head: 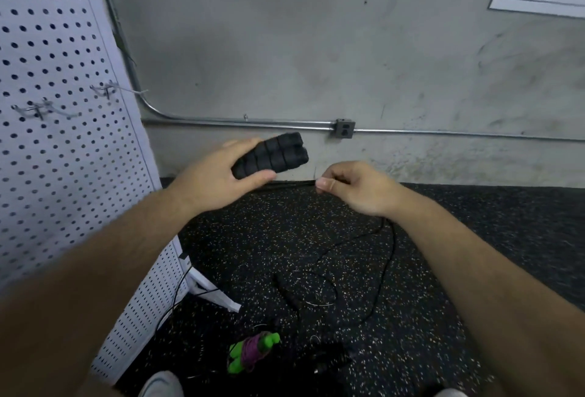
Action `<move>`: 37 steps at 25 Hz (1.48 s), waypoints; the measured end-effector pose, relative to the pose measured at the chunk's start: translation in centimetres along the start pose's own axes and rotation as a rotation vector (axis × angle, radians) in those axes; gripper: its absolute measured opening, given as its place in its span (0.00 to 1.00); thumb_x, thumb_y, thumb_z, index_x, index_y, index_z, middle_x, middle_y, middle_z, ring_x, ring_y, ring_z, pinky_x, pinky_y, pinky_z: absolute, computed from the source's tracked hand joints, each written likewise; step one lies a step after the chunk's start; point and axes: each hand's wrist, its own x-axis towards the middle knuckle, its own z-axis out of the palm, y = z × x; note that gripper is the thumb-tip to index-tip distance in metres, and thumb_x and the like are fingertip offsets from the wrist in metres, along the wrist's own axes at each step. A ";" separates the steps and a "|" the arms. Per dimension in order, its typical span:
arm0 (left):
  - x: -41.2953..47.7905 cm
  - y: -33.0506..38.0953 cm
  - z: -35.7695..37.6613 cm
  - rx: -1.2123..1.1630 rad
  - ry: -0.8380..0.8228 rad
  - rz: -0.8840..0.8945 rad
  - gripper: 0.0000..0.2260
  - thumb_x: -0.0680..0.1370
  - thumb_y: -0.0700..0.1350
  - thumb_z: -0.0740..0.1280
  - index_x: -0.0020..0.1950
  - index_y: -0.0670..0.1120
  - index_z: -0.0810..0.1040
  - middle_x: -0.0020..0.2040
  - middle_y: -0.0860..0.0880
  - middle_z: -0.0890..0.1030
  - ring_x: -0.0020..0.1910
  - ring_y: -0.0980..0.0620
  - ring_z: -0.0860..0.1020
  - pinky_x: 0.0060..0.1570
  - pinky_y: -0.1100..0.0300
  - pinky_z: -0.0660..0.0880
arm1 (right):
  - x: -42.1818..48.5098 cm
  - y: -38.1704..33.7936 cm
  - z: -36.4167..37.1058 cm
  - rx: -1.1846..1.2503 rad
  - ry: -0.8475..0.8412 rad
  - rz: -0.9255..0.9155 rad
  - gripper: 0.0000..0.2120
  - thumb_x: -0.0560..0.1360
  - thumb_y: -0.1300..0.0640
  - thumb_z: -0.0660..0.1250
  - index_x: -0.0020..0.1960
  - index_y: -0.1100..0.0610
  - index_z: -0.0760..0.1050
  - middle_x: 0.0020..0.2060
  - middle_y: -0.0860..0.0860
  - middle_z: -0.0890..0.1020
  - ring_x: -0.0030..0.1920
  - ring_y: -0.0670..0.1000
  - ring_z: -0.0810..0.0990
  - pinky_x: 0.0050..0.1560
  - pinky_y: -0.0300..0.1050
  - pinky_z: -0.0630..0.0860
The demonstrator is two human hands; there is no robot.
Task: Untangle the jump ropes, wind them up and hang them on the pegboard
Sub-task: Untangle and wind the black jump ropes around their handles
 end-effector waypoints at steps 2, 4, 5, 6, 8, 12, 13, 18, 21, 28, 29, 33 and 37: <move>0.3 0.5 0.7 0.145 -0.077 0.043 0.37 0.72 0.71 0.62 0.78 0.56 0.66 0.59 0.59 0.72 0.57 0.60 0.70 0.56 0.59 0.69 | -0.3 -0.6 -1.3 -0.082 0.044 -0.006 0.12 0.81 0.44 0.64 0.49 0.50 0.81 0.34 0.44 0.79 0.35 0.43 0.75 0.37 0.41 0.69; 0.7 1.0 1.4 0.302 -0.111 0.127 0.39 0.71 0.74 0.59 0.78 0.57 0.65 0.57 0.58 0.74 0.57 0.57 0.70 0.54 0.57 0.72 | -1.2 -0.3 -1.6 -0.072 0.106 0.012 0.12 0.81 0.43 0.64 0.47 0.49 0.80 0.33 0.42 0.78 0.35 0.42 0.75 0.38 0.41 0.69; 0.9 1.2 1.7 0.359 -0.109 0.175 0.38 0.72 0.74 0.58 0.78 0.57 0.65 0.57 0.56 0.75 0.57 0.56 0.71 0.52 0.58 0.71 | -1.9 0.0 -1.3 -0.043 0.128 0.024 0.13 0.81 0.42 0.63 0.45 0.49 0.80 0.31 0.42 0.77 0.33 0.41 0.74 0.37 0.41 0.69; 1.1 1.4 2.1 0.405 -0.093 0.224 0.38 0.73 0.75 0.57 0.78 0.56 0.66 0.58 0.55 0.76 0.57 0.54 0.73 0.52 0.58 0.71 | -2.6 0.2 -0.9 0.005 0.146 0.041 0.16 0.80 0.40 0.63 0.43 0.49 0.79 0.29 0.42 0.77 0.31 0.42 0.74 0.36 0.42 0.69; 1.6 1.4 3.0 0.480 -0.064 0.310 0.39 0.73 0.76 0.54 0.77 0.54 0.67 0.57 0.53 0.78 0.56 0.51 0.76 0.53 0.55 0.73 | -3.3 0.6 0.0 0.091 0.177 0.077 0.20 0.76 0.33 0.64 0.41 0.48 0.80 0.28 0.42 0.78 0.30 0.43 0.76 0.36 0.44 0.71; 1.8 1.8 4.8 0.565 -0.059 0.339 0.43 0.73 0.77 0.49 0.79 0.51 0.65 0.55 0.50 0.78 0.54 0.48 0.78 0.54 0.51 0.77 | -3.8 1.4 0.5 0.053 0.222 0.138 0.19 0.69 0.30 0.71 0.44 0.45 0.82 0.33 0.43 0.83 0.34 0.44 0.81 0.37 0.44 0.76; 1.9 1.8 5.1 0.576 -0.077 0.326 0.44 0.73 0.78 0.48 0.80 0.50 0.63 0.56 0.50 0.78 0.55 0.48 0.77 0.54 0.51 0.77 | -3.8 1.5 0.4 0.006 0.234 0.140 0.19 0.69 0.31 0.72 0.44 0.45 0.82 0.33 0.43 0.83 0.34 0.43 0.80 0.35 0.43 0.76; 2.0 1.8 7.2 0.567 -0.147 0.276 0.44 0.73 0.78 0.50 0.78 0.49 0.66 0.58 0.49 0.78 0.58 0.48 0.77 0.55 0.52 0.77 | -4.1 1.0 1.1 -0.382 0.295 0.018 0.10 0.75 0.42 0.69 0.48 0.48 0.78 0.40 0.45 0.82 0.41 0.49 0.79 0.38 0.43 0.74; 2.0 1.6 7.5 0.468 -0.147 0.265 0.37 0.72 0.76 0.54 0.71 0.53 0.72 0.54 0.53 0.78 0.55 0.50 0.77 0.53 0.54 0.75 | -4.7 0.6 0.7 -0.415 0.261 -0.066 0.11 0.77 0.43 0.65 0.51 0.50 0.78 0.38 0.46 0.80 0.39 0.49 0.78 0.37 0.43 0.74; 1.4 1.6 7.4 0.354 -0.167 0.291 0.34 0.71 0.76 0.61 0.68 0.56 0.73 0.53 0.58 0.78 0.53 0.55 0.74 0.54 0.57 0.73 | -5.3 2.0 -1.9 -0.062 0.263 -0.069 0.04 0.81 0.54 0.65 0.54 0.49 0.78 0.44 0.41 0.82 0.40 0.41 0.79 0.41 0.41 0.75; 1.1 1.8 7.5 0.330 -0.175 0.299 0.34 0.70 0.76 0.62 0.68 0.56 0.73 0.53 0.59 0.77 0.53 0.56 0.74 0.55 0.56 0.73 | -5.2 2.4 -2.0 0.024 0.262 -0.047 0.04 0.81 0.54 0.66 0.53 0.49 0.79 0.45 0.40 0.82 0.43 0.38 0.79 0.43 0.39 0.75; 0.3 3.5 7.3 0.265 -0.164 0.366 0.32 0.70 0.74 0.65 0.67 0.56 0.73 0.51 0.61 0.75 0.51 0.57 0.73 0.53 0.58 0.72 | -4.7 4.0 -2.4 0.306 0.231 0.036 0.04 0.80 0.55 0.69 0.51 0.50 0.83 0.43 0.45 0.85 0.46 0.40 0.82 0.51 0.40 0.77; 0.1 5.0 6.7 0.227 -0.053 0.400 0.30 0.71 0.72 0.67 0.65 0.54 0.74 0.48 0.59 0.74 0.48 0.56 0.72 0.51 0.57 0.70 | -4.3 4.7 -0.9 0.565 0.202 0.058 0.07 0.80 0.60 0.68 0.52 0.52 0.84 0.43 0.45 0.86 0.45 0.42 0.83 0.51 0.40 0.76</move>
